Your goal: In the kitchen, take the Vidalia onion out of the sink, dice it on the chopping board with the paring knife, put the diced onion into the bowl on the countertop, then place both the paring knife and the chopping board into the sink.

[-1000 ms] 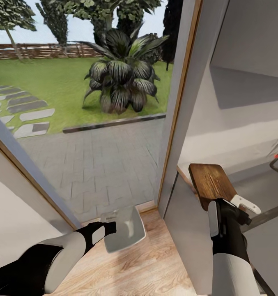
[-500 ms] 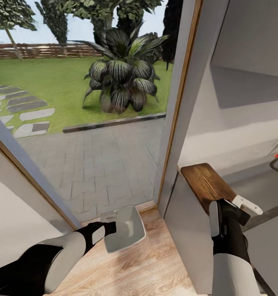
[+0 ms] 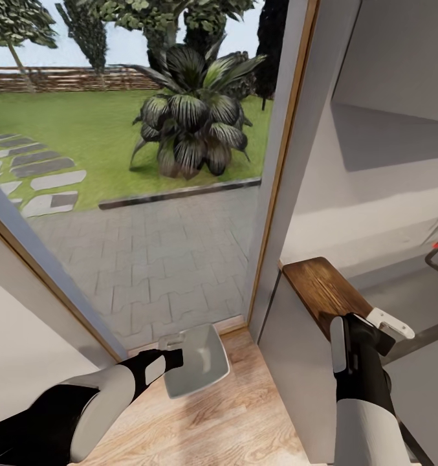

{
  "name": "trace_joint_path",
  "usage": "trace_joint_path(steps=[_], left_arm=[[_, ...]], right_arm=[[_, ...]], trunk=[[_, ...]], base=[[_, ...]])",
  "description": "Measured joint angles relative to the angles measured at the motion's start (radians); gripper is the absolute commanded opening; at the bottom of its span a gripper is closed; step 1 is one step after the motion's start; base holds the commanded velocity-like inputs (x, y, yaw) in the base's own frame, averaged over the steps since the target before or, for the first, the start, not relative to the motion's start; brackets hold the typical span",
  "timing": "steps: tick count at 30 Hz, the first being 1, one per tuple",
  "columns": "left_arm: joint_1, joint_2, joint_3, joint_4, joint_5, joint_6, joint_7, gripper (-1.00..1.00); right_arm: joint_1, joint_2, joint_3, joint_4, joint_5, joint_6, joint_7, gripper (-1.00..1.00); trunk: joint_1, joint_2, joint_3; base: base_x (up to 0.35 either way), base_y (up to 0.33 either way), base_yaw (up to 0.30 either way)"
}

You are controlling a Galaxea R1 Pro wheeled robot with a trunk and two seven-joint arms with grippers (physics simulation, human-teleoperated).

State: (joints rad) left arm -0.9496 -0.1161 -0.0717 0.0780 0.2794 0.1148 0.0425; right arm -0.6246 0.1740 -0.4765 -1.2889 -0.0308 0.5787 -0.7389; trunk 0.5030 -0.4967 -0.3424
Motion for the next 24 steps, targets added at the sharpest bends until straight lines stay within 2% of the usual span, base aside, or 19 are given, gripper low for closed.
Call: trace_joint_path(steps=[24], left_arm=[[0.000, -0.003, 0.000, 0.000, 0.000, 0.000, 0.000, -1.00]], right_arm=[[0.001, 0.000, -0.003, 0.017, 0.000, 0.012, -0.001, -1.00]], trunk=[[0.000, 0.000, 0.032]], base=[[0.000, 0.000, -0.074]])
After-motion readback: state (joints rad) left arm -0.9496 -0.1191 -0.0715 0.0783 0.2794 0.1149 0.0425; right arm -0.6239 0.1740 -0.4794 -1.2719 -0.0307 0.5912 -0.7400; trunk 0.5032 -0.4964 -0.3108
